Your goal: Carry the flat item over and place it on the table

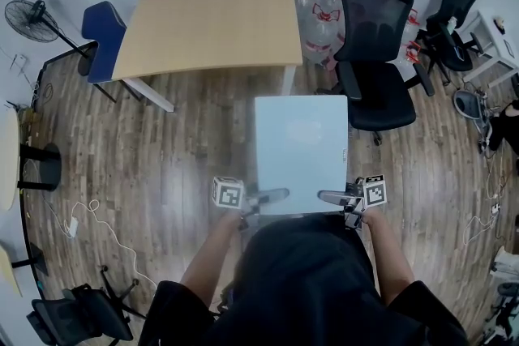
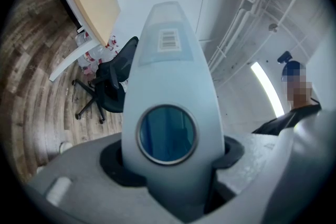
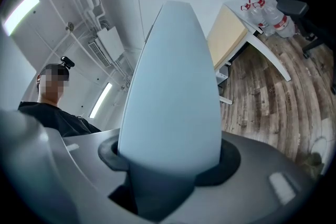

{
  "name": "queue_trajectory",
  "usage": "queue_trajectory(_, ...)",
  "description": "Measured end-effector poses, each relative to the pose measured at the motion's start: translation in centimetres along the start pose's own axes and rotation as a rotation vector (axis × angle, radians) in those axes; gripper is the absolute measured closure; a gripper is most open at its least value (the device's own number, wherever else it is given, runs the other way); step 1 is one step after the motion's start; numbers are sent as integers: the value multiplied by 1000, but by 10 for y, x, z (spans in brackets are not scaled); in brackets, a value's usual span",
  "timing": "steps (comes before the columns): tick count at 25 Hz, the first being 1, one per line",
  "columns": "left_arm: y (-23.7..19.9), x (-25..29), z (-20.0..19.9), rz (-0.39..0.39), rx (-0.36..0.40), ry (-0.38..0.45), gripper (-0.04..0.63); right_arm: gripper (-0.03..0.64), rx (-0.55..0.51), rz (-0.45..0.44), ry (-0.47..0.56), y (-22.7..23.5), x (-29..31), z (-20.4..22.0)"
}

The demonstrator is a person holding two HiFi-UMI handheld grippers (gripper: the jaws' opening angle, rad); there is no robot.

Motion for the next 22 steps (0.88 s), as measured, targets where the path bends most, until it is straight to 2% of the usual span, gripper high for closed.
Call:
queue_trajectory(6, -14, 13, -26, -15, -5, 9, 276, 333, 13, -5, 0, 19, -5, -27)
queue_trajectory(10, -30, 32, -60, -33, -20, 18, 276, 333, 30, -14, -5, 43, -13, -66)
queue_trajectory(15, -60, 64, -124, -60, -48, 42, 273, 333, 58, -28, -15, 79, -24, -139)
queue_trajectory(22, -117, 123, -248, -108, -96, 40, 268, 331, 114, -31, 4, 147, -47, -270)
Point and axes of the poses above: the fingertips, and each gripper's own axes: x forward along the fingers, y to its right, z out of its underside, the point moved 7 cm from there along -x, backward along the fingers, and after that the axes turned 12 degrees about -z, right-handed, at the moved point
